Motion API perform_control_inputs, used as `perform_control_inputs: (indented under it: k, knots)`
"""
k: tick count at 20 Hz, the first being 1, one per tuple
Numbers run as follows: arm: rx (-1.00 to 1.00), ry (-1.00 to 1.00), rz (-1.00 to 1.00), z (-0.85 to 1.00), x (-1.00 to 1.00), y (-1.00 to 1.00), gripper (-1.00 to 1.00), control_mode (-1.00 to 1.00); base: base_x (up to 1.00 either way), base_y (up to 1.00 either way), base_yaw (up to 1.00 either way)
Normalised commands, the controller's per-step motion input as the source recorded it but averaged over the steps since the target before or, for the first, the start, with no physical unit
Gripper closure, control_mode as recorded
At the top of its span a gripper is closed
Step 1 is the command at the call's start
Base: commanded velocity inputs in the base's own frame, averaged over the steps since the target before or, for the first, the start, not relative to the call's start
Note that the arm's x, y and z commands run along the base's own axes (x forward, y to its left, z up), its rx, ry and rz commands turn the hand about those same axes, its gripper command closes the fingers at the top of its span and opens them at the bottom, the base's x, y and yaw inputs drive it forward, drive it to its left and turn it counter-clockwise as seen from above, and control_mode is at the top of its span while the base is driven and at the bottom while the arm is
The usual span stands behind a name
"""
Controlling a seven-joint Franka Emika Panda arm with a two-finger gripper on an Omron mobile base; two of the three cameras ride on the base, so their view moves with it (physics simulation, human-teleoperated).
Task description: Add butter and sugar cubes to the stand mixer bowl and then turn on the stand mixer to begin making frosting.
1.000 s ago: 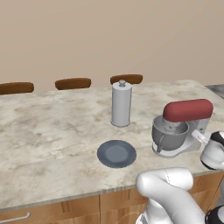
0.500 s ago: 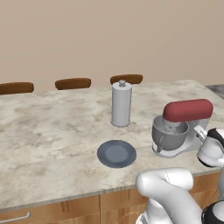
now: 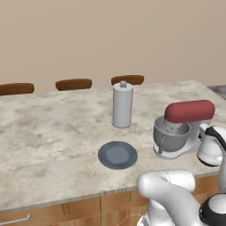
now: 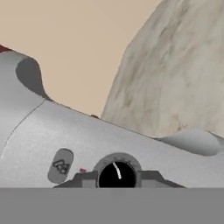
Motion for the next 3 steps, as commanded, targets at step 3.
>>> perform_control_inputs:
  k: [3]
  knots:
    - [0.25, 0.05, -0.08, -0.13, 0.00, 0.07, 1.00, -1.00, 0.00, 0.00, 0.00]
